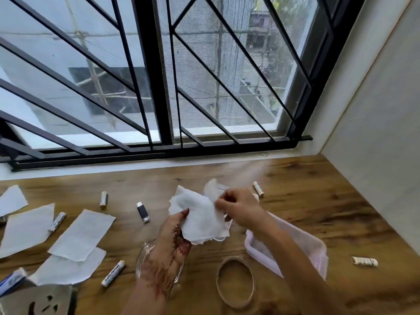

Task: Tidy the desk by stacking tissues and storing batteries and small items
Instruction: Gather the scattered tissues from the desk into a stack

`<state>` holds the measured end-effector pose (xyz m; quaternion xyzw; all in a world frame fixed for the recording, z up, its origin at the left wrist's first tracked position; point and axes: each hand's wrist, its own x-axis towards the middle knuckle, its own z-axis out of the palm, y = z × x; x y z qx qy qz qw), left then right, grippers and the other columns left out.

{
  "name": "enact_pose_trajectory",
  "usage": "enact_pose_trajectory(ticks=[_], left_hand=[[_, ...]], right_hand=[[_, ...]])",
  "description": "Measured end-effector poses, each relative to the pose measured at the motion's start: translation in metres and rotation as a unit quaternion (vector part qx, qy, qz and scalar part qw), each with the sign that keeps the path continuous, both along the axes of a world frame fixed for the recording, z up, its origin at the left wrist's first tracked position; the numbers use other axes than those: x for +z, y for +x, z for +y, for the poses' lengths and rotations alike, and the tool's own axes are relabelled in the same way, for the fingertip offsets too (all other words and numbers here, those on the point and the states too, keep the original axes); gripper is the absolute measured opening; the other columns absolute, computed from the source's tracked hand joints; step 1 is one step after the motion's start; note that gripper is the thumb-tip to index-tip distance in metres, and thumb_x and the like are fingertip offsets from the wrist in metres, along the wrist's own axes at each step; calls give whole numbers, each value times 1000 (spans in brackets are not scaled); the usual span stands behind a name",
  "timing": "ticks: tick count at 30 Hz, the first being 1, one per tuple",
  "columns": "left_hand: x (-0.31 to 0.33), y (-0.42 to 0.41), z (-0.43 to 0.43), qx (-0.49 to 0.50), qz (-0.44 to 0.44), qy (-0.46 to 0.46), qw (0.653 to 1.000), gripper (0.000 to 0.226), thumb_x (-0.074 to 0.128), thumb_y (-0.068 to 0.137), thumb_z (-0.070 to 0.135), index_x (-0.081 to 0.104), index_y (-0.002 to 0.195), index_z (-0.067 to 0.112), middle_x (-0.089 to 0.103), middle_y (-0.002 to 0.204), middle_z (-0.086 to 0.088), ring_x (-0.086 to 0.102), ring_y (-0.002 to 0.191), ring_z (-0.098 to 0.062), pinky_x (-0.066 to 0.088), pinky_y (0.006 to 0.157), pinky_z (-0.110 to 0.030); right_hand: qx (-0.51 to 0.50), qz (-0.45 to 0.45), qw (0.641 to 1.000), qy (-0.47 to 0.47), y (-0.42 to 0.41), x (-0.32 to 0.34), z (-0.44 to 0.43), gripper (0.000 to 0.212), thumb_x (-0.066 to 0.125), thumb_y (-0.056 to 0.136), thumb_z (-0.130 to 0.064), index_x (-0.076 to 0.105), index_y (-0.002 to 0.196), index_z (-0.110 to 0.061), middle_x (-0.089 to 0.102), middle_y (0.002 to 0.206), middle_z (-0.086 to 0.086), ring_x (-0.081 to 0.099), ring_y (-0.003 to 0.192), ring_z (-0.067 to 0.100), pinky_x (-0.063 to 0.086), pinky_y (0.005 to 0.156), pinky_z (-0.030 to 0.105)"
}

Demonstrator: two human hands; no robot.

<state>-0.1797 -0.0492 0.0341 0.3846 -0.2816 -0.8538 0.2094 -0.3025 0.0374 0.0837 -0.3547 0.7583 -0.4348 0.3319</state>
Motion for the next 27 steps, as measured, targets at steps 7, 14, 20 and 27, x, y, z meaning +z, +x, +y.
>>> enact_pose_trajectory(ticks=[7,14,20,27], left_hand=[[11,1,8,36,85,21,996,54,31,95,48,65,81,8,66,73,-11,64,66,-21,53,60,-27],[1,14,7,82,26,-17,996,20,49,91,12,59,103,-1,67,80,-17,68,53,-24,55,45,-34],[-1,16,6,118,15,-40,992,18,43,94,3,59,85,4,71,55,-4,67,46,-13,54,41,-24],[-7,15,0,89,18,-29,995,18,41,96,8,58,95,3,71,58,-3,69,50,-14,54,42,-22]], right_hand=[[47,12,999,25,51,-9,-17,23,52,90,-21,65,79,-5,68,78,11,61,70,18,54,69,36],[14,-19,999,-26,38,-7,-15,16,49,92,-12,65,95,-9,68,88,7,62,66,10,49,58,22],[-121,142,980,72,-61,-22,-2,6,64,81,-12,68,79,-8,66,75,5,63,73,20,48,65,30],[-145,123,948,255,-119,-54,15,17,67,76,-4,51,73,-9,56,52,5,49,38,13,39,39,23]])
